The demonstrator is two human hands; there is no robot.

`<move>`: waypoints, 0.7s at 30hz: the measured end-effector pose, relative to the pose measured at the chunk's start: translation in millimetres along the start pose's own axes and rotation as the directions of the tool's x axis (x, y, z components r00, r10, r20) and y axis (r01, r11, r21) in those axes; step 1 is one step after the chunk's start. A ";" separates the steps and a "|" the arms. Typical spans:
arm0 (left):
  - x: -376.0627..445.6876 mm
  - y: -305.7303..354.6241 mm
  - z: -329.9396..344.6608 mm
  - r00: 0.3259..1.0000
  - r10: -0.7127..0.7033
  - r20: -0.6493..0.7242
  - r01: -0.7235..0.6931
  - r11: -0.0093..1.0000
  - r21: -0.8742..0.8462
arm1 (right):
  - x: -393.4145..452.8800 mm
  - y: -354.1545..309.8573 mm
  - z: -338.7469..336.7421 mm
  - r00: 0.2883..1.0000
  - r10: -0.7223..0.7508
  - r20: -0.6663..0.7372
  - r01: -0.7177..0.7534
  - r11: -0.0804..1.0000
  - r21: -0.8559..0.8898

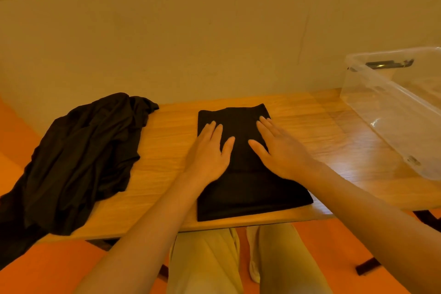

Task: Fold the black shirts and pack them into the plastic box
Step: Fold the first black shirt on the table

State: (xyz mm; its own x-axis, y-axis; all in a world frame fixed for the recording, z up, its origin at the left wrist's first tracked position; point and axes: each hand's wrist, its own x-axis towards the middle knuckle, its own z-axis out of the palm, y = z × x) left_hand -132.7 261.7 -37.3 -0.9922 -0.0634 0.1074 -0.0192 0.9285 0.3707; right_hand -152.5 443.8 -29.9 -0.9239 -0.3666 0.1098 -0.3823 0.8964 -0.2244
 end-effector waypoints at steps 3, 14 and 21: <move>29.0 -6.1 11.7 0.994 0.070 0.086 -0.078 0.992 0.098 | 39.6 0.6 23.1 0.996 -0.031 0.083 0.033 0.999 -0.026; 68.7 -37.2 12.7 0.982 0.080 0.173 -0.110 0.979 0.171 | 68.0 33.6 18.8 0.988 0.088 0.124 -0.069 0.986 -0.152; 112.1 -30.9 9.6 0.987 0.132 0.097 -0.145 0.979 0.146 | 118.3 29.7 26.7 0.993 -0.017 0.116 0.022 0.999 -0.043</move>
State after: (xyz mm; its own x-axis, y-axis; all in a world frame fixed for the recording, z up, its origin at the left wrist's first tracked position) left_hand -244.5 229.4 -45.5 -0.9933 0.0952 0.0655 0.1071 0.9712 0.2130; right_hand -273.5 420.4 -49.5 -0.9131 -0.4078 0.0008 -0.4013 0.8981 -0.1799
